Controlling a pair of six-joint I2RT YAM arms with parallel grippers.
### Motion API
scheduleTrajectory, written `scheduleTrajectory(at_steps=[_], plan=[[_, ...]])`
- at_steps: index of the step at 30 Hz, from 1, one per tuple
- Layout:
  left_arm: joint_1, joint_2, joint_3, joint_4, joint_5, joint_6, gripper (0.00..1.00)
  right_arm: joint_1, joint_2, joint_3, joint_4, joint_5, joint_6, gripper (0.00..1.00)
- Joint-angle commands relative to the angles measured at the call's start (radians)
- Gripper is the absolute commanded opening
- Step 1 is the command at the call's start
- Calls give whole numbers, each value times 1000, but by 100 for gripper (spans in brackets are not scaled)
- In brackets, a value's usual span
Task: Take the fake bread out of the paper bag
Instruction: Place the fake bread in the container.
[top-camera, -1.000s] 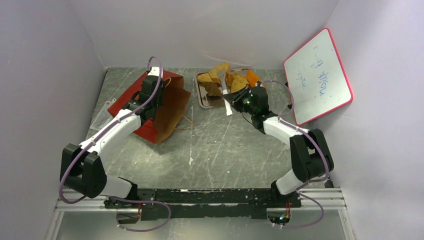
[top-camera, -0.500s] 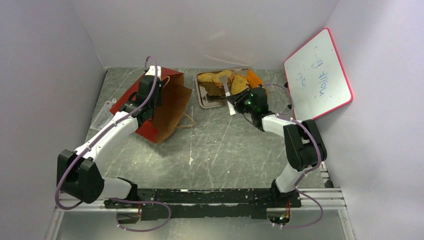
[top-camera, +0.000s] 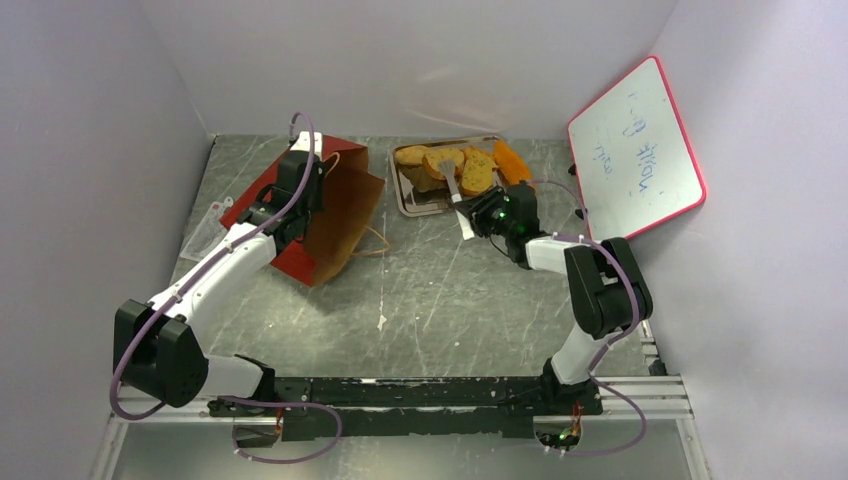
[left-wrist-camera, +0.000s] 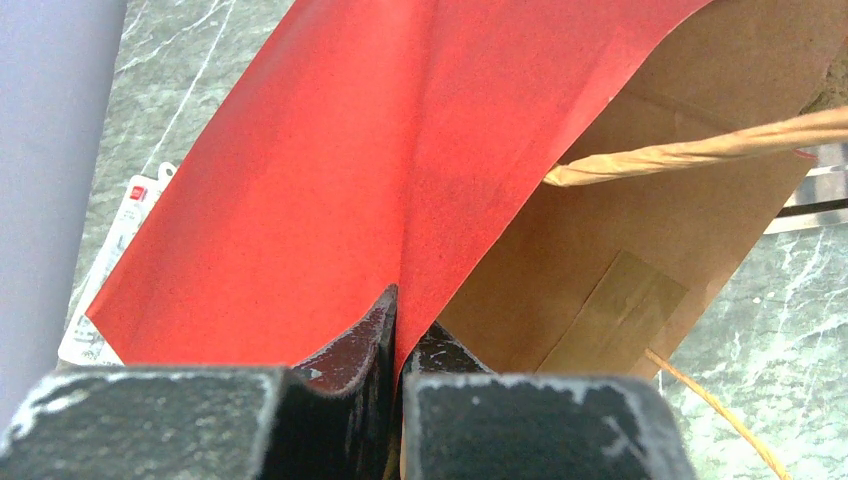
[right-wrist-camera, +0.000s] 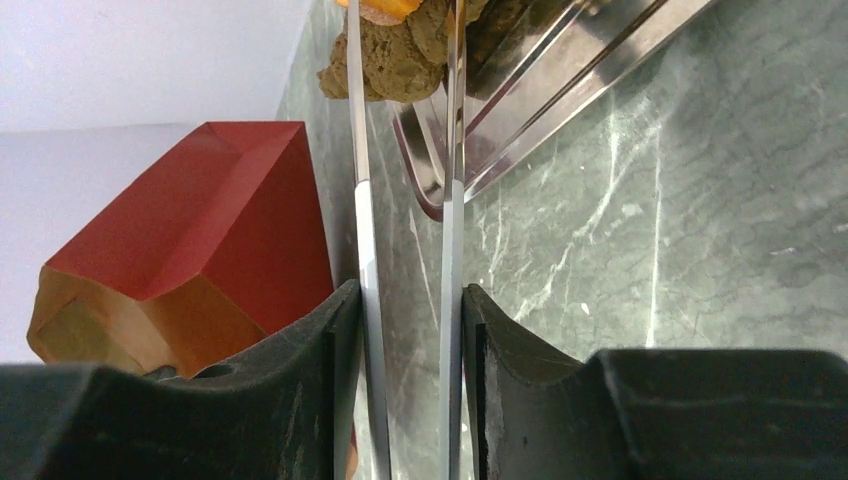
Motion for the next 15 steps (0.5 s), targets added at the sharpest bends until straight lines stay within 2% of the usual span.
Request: scheduleTrajectory(at_steps=[1, 15], plan=[[6, -30, -7, 8, 9, 1, 7, -13, -55, -22, 43, -9, 15, 41], [6, -33, 2, 8, 12, 1, 7, -15, -143, -54, -2, -15, 13, 42]])
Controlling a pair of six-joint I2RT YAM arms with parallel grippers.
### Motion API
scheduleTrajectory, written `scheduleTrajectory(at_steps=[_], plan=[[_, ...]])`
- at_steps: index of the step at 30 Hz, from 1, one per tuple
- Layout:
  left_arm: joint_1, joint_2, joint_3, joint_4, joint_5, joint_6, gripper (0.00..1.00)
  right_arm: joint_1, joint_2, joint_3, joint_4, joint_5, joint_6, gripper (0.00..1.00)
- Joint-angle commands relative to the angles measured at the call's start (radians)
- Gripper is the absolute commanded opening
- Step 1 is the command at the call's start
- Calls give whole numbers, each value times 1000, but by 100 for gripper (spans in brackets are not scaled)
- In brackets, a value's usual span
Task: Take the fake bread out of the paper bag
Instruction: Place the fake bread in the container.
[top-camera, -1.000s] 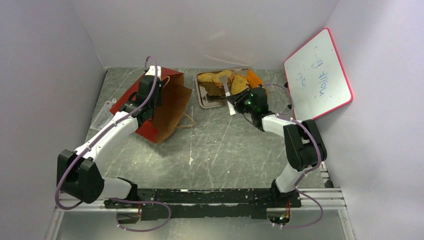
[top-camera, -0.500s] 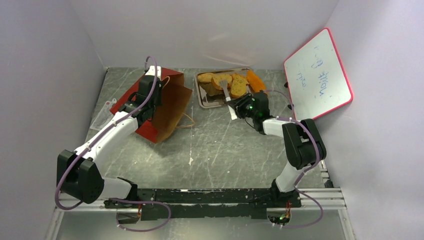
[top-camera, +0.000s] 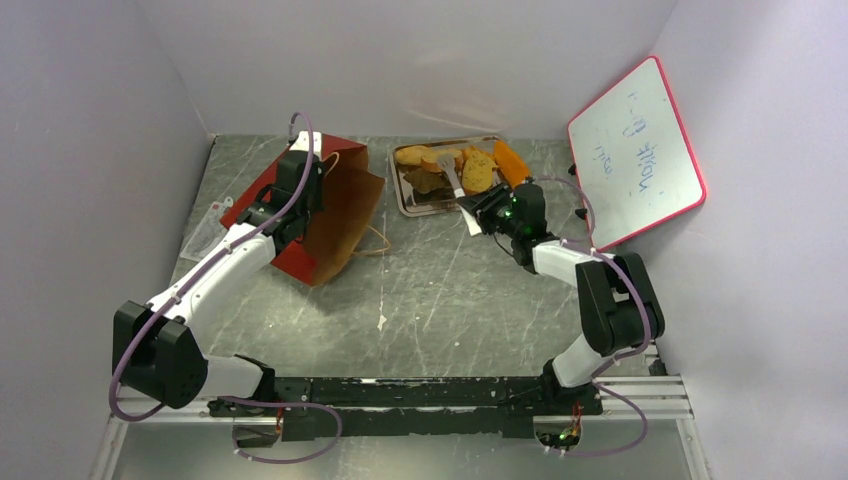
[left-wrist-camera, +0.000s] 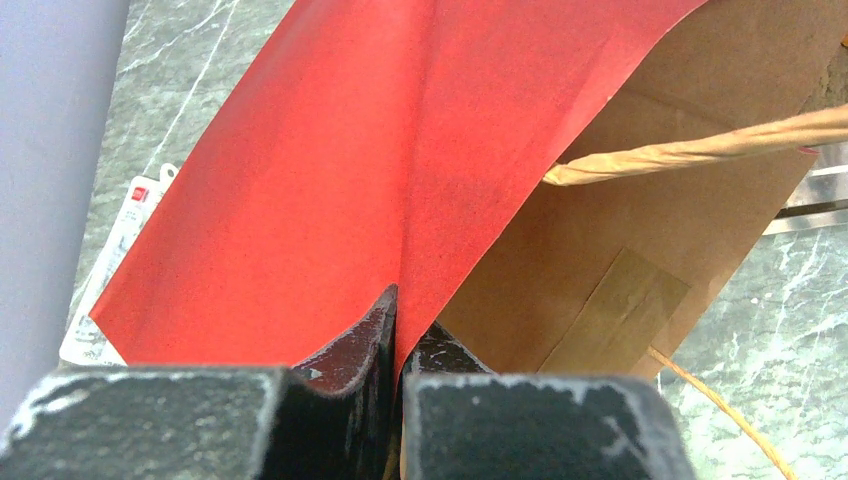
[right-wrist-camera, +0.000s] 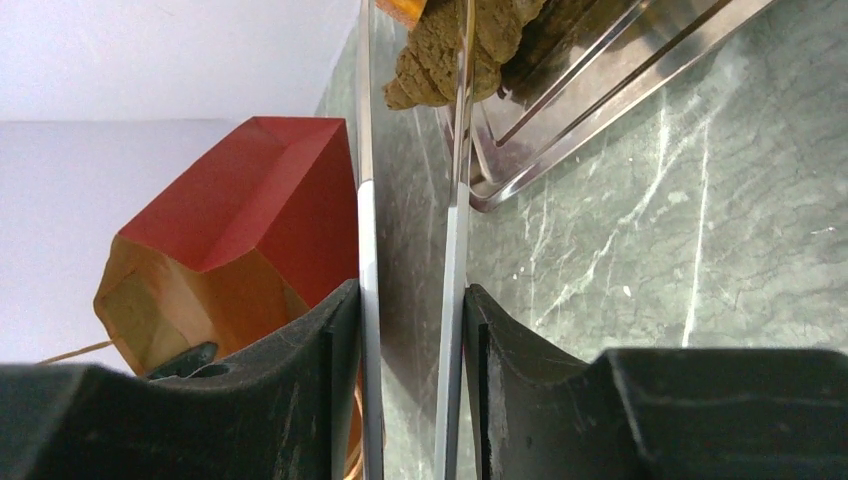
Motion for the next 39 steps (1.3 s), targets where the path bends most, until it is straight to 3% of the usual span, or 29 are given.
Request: scheduleTrajectory(at_steps=[1, 30, 39], plan=[[6, -27, 3, 9, 13, 1, 7, -8, -37, -21, 6, -5, 2, 43], [6, -58, -2, -7, 10, 12, 7, -9, -198, -107, -83, -4, -22, 43], [6, -113, -15, -8, 22, 37, 7, 10, -319, -142, -165, 16, -96, 43]])
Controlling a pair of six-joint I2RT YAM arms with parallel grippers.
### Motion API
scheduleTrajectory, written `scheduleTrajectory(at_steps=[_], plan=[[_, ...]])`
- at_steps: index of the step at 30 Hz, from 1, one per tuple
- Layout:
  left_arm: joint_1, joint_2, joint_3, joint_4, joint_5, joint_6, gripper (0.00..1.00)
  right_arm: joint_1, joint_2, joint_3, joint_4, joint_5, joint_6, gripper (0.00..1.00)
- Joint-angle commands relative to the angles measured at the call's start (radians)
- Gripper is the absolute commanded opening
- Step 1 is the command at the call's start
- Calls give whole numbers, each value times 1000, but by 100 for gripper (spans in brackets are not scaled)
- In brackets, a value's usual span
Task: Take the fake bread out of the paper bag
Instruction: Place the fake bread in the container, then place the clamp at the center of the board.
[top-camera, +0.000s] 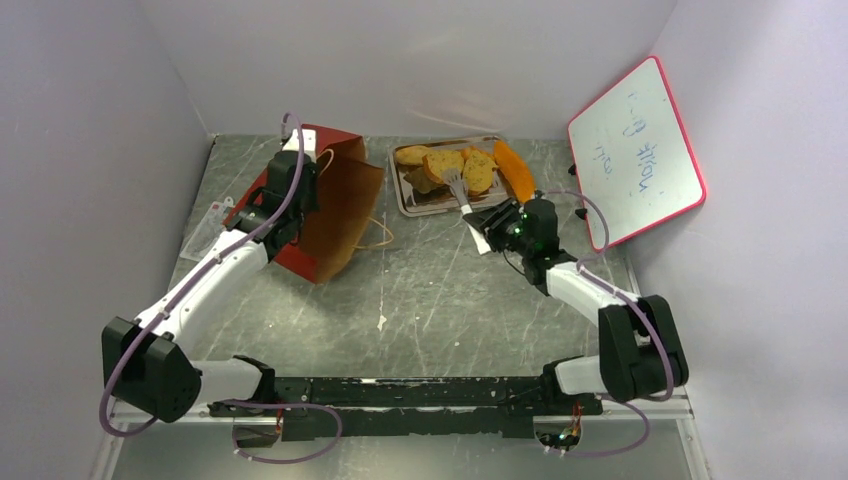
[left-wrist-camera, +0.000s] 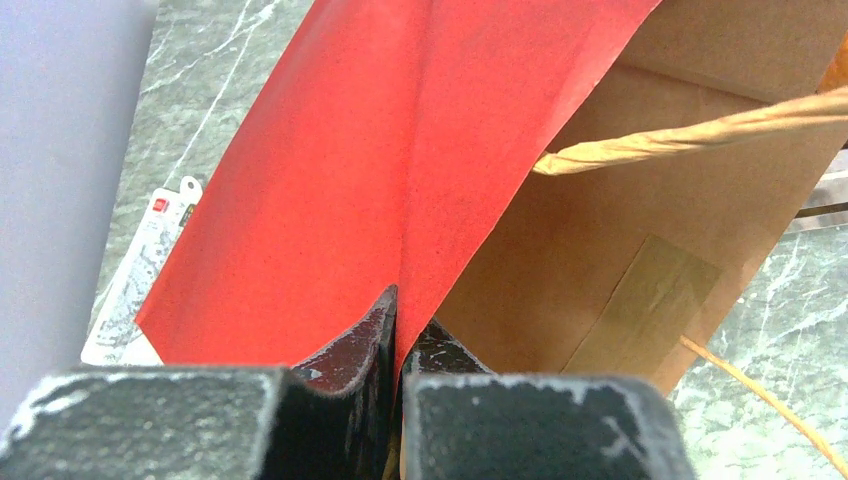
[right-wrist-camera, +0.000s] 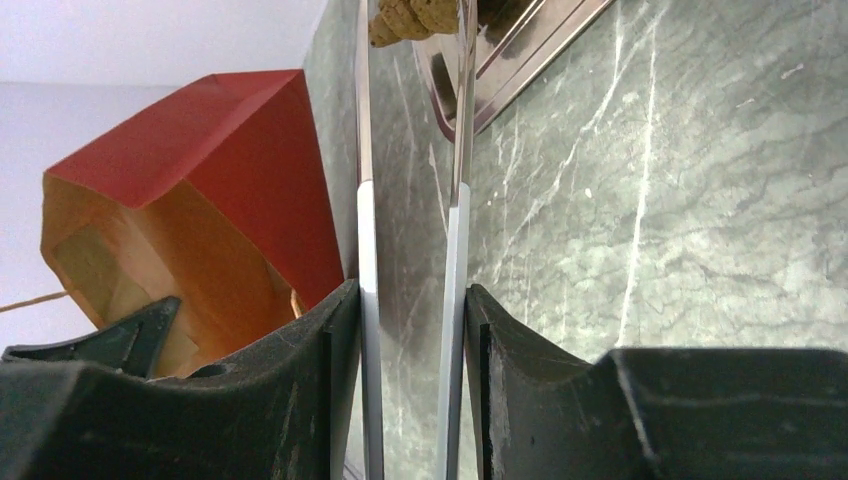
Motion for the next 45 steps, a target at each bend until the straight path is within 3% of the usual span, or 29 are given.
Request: scheduleTrajectory(at_steps=[1, 6, 15, 22, 36, 45], plan=[[6, -65, -20, 11, 22, 28, 7, 18, -94, -6, -36, 22, -79, 43], [7, -139, -59, 44, 56, 64, 7, 101, -125, 4, -81, 65, -177, 41], [14, -301, -155, 104, 197, 93, 7, 361, -100, 15, -69, 243, -318, 39], [16, -401, -176, 76, 192, 89, 7, 478, -61, 23, -47, 340, -410, 39], [38, -261, 52, -21, 196, -162, 7, 606, 42, 15, 19, 495, -539, 37], [148, -186, 171, -76, 315, -371, 7, 683, 185, 72, 90, 647, -620, 36]])
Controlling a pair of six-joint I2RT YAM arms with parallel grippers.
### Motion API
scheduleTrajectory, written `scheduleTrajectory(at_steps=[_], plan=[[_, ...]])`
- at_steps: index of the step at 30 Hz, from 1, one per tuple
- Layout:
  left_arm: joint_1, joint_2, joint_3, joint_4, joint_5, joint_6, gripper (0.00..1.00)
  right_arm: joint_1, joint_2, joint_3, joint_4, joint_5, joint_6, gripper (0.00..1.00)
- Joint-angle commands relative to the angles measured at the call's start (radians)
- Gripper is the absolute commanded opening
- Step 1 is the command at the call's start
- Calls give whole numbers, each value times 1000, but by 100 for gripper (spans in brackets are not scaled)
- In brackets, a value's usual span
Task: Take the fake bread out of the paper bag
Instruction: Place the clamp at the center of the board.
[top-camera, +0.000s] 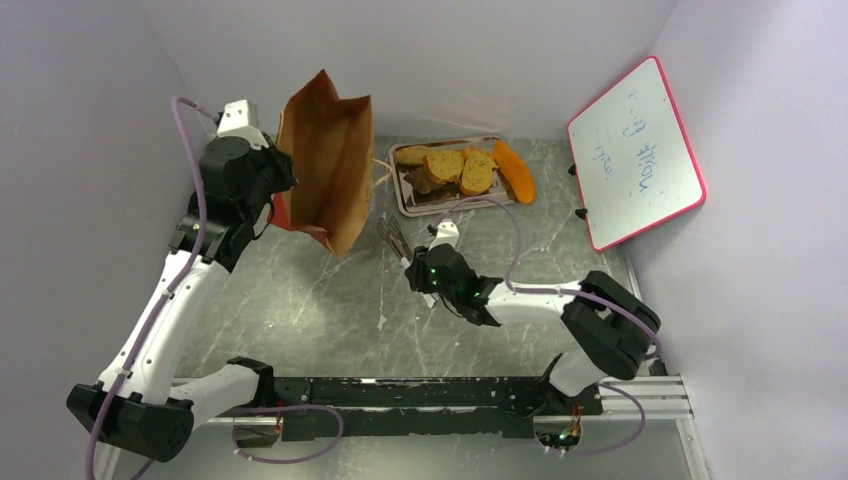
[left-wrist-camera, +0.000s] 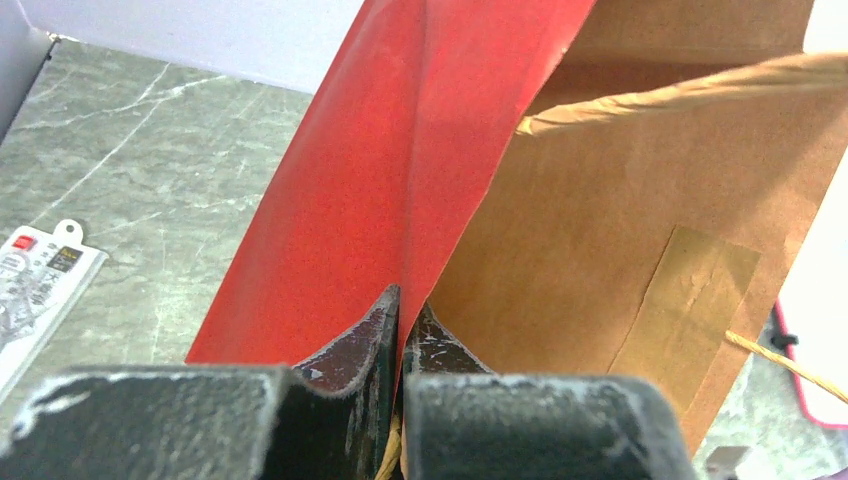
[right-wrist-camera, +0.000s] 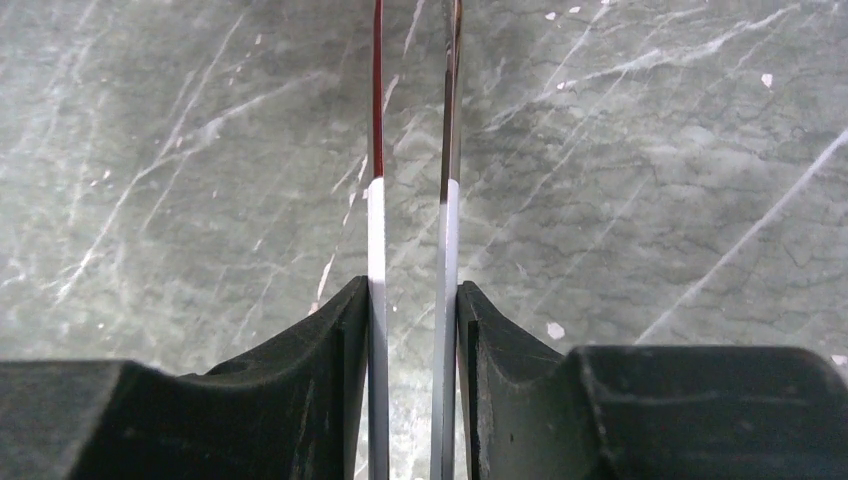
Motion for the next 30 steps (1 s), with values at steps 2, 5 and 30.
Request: scheduleTrajectory(at_steps=[2, 5, 30], plan=[[103, 16, 48, -34, 139, -163, 7, 41, 103, 85, 118, 150, -86, 36], [202, 6, 9, -6, 257, -223, 7, 54, 167, 122, 154, 191, -115, 36], [581, 97, -201, 247, 743, -432, 7, 71, 582, 441, 171, 300, -224, 40]])
